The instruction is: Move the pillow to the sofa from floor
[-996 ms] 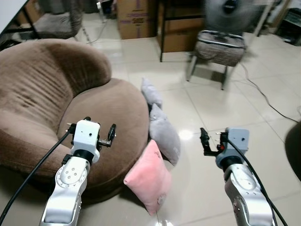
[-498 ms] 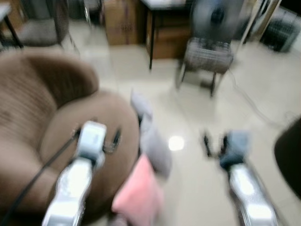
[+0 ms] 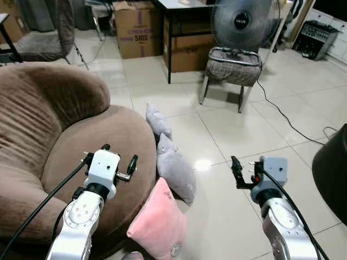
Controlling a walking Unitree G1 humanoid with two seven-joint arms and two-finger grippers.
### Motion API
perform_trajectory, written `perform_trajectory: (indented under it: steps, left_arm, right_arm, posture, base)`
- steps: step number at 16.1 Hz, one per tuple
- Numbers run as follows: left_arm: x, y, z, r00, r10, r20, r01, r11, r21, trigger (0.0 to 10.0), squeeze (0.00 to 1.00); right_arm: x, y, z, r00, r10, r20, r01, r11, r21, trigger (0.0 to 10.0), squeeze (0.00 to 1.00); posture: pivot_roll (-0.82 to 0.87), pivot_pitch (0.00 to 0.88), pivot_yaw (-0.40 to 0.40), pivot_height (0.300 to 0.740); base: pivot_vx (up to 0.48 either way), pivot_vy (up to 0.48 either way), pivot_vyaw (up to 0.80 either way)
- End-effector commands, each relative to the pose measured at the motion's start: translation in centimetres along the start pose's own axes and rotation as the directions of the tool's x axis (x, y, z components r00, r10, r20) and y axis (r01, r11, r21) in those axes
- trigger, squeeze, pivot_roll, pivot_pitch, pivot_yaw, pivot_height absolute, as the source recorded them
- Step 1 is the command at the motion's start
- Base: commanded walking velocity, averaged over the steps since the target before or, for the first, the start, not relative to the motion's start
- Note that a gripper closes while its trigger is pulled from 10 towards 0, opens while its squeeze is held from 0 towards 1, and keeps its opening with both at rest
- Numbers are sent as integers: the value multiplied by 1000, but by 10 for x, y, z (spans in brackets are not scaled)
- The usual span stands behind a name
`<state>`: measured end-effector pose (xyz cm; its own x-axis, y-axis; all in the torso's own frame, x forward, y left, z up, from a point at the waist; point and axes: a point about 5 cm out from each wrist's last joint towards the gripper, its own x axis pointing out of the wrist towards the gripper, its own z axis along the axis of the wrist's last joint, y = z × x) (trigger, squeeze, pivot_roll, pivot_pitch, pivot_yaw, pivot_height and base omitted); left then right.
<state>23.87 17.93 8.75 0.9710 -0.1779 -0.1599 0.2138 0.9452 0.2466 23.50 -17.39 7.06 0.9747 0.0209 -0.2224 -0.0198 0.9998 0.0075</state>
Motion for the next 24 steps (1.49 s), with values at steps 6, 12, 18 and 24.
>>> perform_trajectory:
  steps: [6,12,18,24]
  left_arm:
    - [10,0,5,999,-5,32,6,1000,-20,10000,0]
    - [11,-1,8,998,47,53,-46,999,-20,10000,0]
    - [15,-1,12,997,47,59,-47,999,10,10000,0]
    - [17,1,14,998,20,63,-21,1000,9,10000,0]
  right_arm:
    - [9,2,9,998,58,24,-57,998,-6,10000,0]
    - [14,4,14,995,86,43,-85,996,-32,10000,0]
    - [17,4,15,997,68,47,-66,997,-31,10000,0]
    - [17,6,14,997,60,47,-59,998,-23,10000,0]
  posture:
    - [59,0,-41,686]
    - [66,0,-55,626]
    - [67,0,-54,621]
    - [67,0,-46,621]
  base:
    - [0,0,0]
    - [0,0,0]
    - [0,0,0]
    - [89,0,0]
